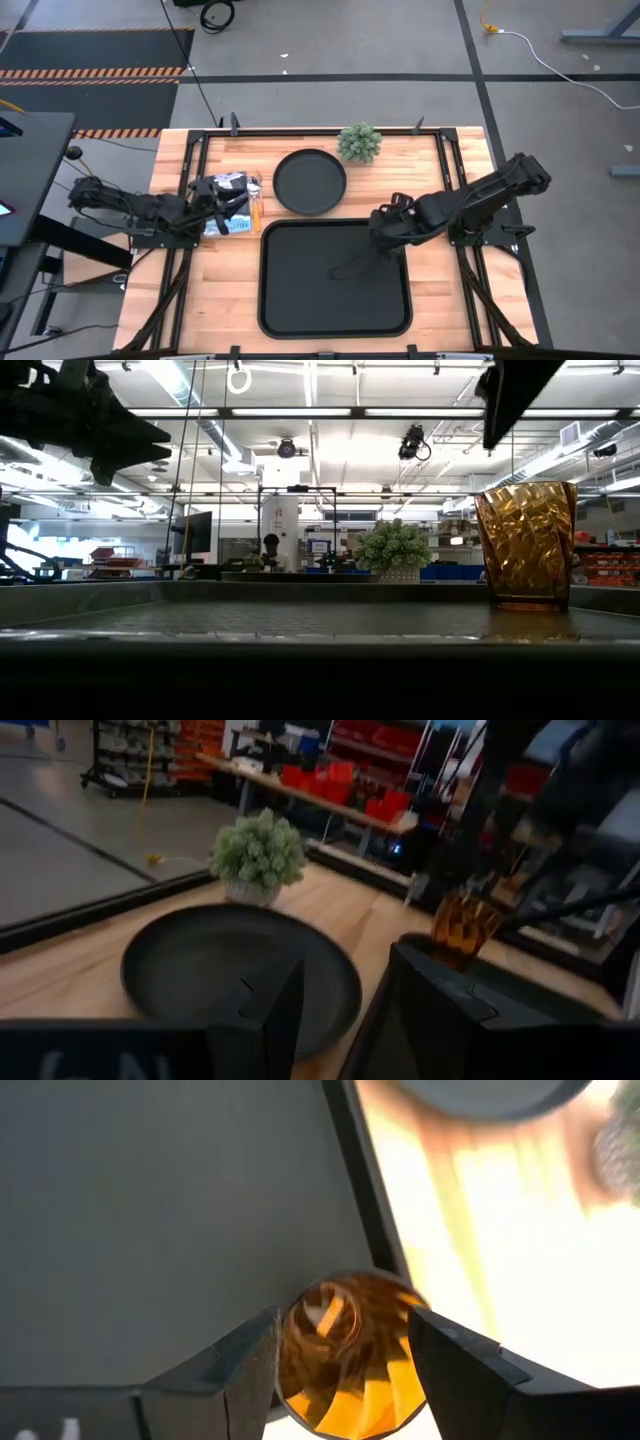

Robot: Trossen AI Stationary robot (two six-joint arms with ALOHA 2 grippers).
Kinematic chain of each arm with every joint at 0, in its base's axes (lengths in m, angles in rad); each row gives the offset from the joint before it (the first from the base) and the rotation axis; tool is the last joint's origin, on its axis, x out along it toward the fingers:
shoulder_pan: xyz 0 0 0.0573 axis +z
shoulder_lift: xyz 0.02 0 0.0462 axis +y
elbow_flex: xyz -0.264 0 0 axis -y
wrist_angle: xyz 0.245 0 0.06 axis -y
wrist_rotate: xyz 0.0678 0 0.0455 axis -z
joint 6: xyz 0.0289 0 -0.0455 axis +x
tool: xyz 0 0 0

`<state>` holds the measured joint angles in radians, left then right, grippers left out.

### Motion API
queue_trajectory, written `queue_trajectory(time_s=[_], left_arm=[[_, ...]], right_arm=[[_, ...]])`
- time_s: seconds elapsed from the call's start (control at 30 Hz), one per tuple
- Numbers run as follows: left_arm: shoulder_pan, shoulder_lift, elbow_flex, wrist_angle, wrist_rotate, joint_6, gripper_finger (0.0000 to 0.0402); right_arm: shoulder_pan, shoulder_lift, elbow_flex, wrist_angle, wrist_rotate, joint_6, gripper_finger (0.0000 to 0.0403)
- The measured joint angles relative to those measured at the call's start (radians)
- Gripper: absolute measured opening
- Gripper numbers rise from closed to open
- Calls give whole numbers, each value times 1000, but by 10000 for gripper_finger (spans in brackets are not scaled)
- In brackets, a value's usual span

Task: Pick and place plate/cup/fork/spoon on tray
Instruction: Put the black plate on the black serving tray to the bottom left of the orange glass

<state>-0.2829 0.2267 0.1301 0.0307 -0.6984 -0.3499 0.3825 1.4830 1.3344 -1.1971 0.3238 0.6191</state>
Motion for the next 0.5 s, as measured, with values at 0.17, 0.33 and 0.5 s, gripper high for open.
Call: queue_trajectory(time_s=[0.17, 0.33, 0.5], left_arm=[[0, 96, 31, 1, 0, -7, 157], [0, 173, 71, -14, 0, -31, 157], [39, 240, 109, -30, 64, -60, 157]], right_arm=[[18, -109, -82, 85, 69, -1, 225], [21, -220, -185, 177, 120, 5, 225], [22, -299, -251, 246, 184, -2, 224]])
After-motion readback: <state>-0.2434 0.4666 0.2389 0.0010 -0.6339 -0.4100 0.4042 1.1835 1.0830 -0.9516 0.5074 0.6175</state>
